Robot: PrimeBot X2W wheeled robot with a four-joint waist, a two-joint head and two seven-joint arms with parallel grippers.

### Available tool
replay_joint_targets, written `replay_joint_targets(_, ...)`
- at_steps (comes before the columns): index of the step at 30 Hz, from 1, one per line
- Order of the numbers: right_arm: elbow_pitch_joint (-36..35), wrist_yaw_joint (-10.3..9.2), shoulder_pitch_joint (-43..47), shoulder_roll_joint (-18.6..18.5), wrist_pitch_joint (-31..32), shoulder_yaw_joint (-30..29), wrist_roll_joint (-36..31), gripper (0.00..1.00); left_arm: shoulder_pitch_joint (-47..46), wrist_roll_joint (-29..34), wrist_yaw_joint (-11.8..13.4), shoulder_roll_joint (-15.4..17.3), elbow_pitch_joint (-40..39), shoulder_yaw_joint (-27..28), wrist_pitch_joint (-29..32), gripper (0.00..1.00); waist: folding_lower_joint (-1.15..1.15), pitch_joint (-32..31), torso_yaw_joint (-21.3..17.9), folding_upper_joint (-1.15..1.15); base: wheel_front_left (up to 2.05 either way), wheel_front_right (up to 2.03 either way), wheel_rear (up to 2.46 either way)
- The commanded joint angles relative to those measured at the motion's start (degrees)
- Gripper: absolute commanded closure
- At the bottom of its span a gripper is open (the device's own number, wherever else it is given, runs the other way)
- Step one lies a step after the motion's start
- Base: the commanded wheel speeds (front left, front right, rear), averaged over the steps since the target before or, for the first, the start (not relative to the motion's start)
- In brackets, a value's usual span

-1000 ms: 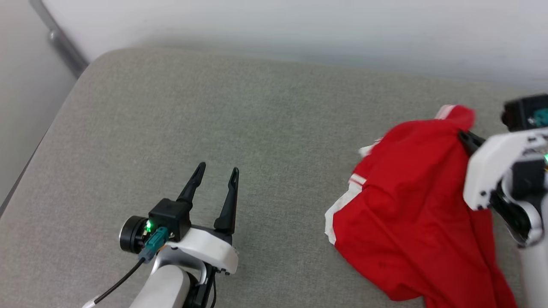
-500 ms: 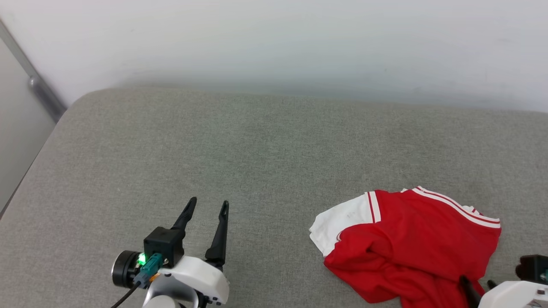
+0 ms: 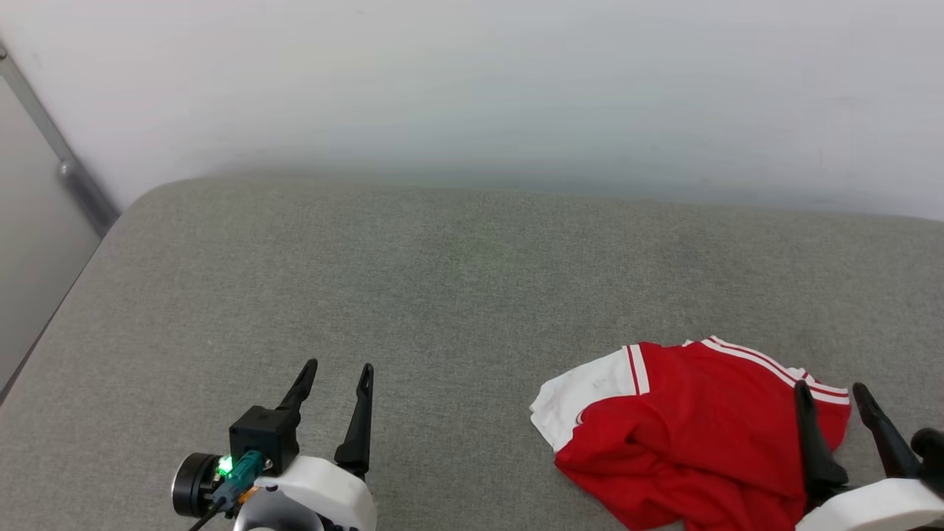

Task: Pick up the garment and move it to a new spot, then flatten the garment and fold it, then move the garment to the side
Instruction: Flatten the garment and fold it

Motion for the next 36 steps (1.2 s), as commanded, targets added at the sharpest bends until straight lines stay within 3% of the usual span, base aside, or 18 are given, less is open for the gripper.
replay_joint_targets(1,-1.09,-0.03,1.02,0.15,-1.26,1.13,-0.65,0.0,0.63,-0.34,0.44,0.19,-0.33,0.07,0.27,0.0,0.01,-0.23,-0.01,0.0,0.0,0.0,0.0)
replay_joint_targets(6,-3.95,-0.03,2.46,0.14,-3.11,3.86,-0.38,0.0,1.21,-0.82,0.72,0.51,-0.69,-0.02,1.79,0.0,0.01,-0.73,-0.11,0.0,0.0,0.0,0.0)
replay_joint_targets(10,-5.23,-0.03,3.54,0.13,-3.34,4.46,-0.37,0.0,-0.99,-1.19,-0.59,0.5,-0.43,-1.57,5.23,0.0,0.01,-0.7,-0.52,0.0,0.0,0.0,0.0)
replay_joint_targets(24,-7.84,-0.03,-0.47,0.13,-3.03,7.21,-1.05,0.0,-19.32,-3.29,-12.28,-2.09,7.43,-12.83,29.88,0.0,0.01,7.53,-8.24,0.0,0.0,0.0,0.0)
replay_joint_targets(36,-6.63,-0.03,-4.22,0.13,-5.12,7.54,-0.13,0.0,-27.51,-6.43,-15.27,-0.48,17.69,-19.64,45.32,0.0,0.01,15.38,-13.89,0.0,0.0,0.0,0.0)
